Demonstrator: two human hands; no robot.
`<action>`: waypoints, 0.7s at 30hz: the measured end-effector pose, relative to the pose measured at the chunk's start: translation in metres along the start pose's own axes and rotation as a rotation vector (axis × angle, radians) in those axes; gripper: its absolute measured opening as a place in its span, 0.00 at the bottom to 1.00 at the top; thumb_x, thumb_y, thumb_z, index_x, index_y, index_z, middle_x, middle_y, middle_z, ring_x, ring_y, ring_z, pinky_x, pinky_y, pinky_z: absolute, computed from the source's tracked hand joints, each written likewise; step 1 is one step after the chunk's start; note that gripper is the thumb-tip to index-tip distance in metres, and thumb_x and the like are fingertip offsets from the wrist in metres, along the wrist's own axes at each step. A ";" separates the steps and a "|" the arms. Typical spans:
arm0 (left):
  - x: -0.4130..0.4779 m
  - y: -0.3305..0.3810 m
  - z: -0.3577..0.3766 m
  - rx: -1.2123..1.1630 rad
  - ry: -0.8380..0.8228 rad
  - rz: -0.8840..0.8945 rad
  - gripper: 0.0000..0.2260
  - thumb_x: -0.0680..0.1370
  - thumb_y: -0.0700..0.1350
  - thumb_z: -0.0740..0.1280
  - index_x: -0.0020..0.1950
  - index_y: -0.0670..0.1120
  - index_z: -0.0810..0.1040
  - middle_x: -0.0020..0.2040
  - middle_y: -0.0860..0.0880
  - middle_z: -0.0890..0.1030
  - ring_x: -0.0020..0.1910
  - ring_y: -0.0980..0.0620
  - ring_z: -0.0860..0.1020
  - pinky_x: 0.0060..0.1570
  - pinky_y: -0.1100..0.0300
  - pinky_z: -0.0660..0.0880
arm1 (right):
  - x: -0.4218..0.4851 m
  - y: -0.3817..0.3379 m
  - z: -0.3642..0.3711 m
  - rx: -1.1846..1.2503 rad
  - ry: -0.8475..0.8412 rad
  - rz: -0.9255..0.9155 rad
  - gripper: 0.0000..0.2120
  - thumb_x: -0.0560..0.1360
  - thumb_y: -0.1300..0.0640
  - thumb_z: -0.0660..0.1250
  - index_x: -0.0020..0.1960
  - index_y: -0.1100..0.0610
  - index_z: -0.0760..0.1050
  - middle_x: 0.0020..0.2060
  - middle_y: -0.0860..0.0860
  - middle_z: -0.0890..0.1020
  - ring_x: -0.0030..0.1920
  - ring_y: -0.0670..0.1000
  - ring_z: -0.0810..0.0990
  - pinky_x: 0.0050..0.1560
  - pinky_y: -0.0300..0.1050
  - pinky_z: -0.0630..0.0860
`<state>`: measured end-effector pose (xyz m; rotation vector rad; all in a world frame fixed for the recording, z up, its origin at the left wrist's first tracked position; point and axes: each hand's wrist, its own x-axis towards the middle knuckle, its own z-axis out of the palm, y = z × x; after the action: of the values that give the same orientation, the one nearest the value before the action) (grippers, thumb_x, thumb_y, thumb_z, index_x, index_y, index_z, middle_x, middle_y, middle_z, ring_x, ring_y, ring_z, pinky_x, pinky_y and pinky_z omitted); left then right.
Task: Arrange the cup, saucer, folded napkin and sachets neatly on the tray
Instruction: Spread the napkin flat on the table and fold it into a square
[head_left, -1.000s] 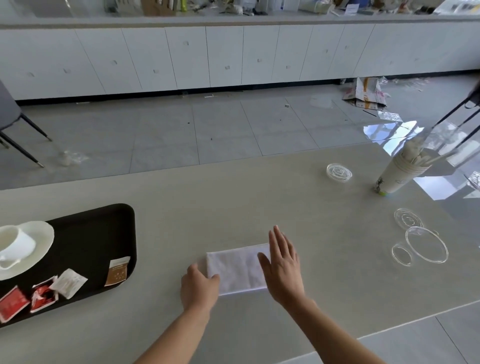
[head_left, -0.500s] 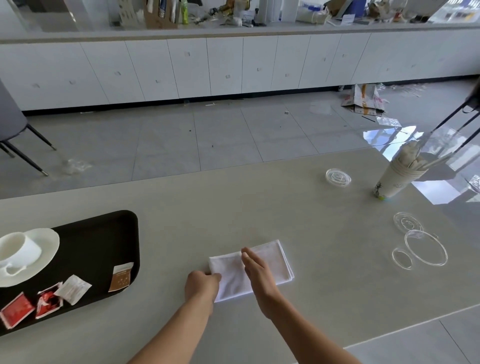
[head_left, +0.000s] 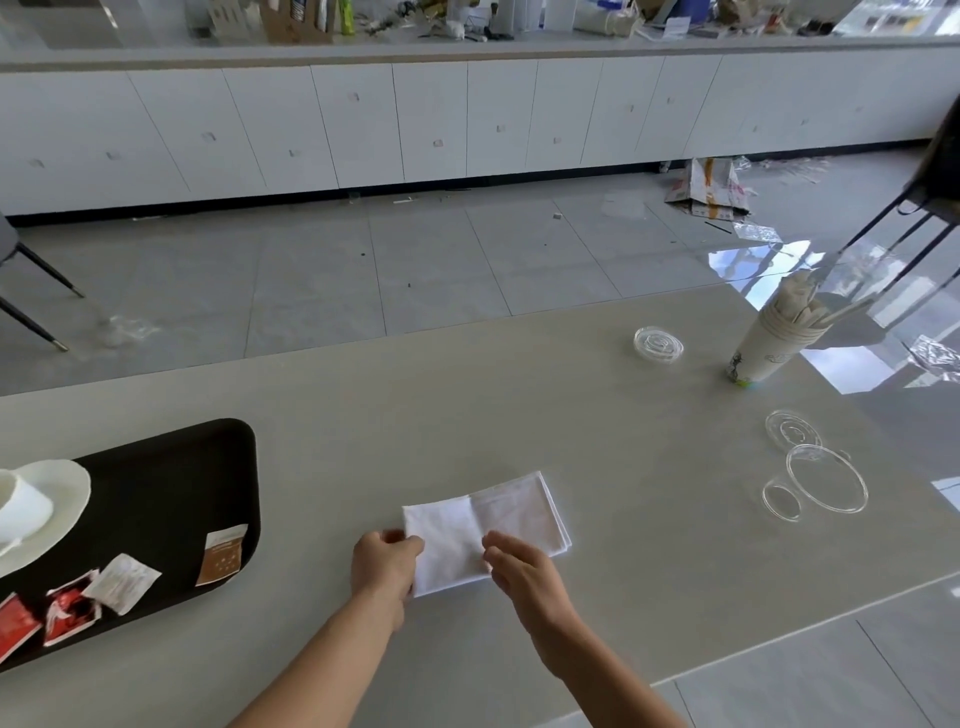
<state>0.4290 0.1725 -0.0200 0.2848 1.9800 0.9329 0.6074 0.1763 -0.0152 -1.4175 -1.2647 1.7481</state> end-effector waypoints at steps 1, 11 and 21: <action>-0.001 0.000 0.001 -0.022 -0.027 -0.007 0.03 0.69 0.36 0.69 0.41 0.41 0.81 0.39 0.41 0.83 0.39 0.41 0.82 0.43 0.45 0.81 | 0.004 -0.002 -0.005 0.007 0.034 0.008 0.12 0.75 0.56 0.63 0.48 0.66 0.73 0.38 0.54 0.75 0.41 0.55 0.74 0.66 0.68 0.61; -0.015 0.022 -0.006 -0.114 0.005 0.118 0.03 0.68 0.38 0.71 0.38 0.45 0.82 0.37 0.45 0.84 0.36 0.44 0.80 0.35 0.55 0.75 | 0.024 -0.011 -0.054 -0.727 0.312 -0.034 0.17 0.76 0.57 0.68 0.64 0.53 0.77 0.59 0.50 0.79 0.55 0.53 0.79 0.56 0.46 0.76; -0.050 0.053 0.054 0.149 0.025 0.372 0.08 0.65 0.42 0.70 0.43 0.50 0.82 0.35 0.55 0.82 0.37 0.52 0.80 0.36 0.60 0.73 | 0.031 -0.006 -0.053 -0.567 0.328 -0.017 0.06 0.74 0.61 0.63 0.42 0.59 0.78 0.37 0.56 0.80 0.34 0.54 0.74 0.35 0.48 0.70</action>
<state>0.4931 0.2099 0.0324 0.7488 2.0616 1.0223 0.6475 0.2228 -0.0229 -1.8987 -1.6440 1.1136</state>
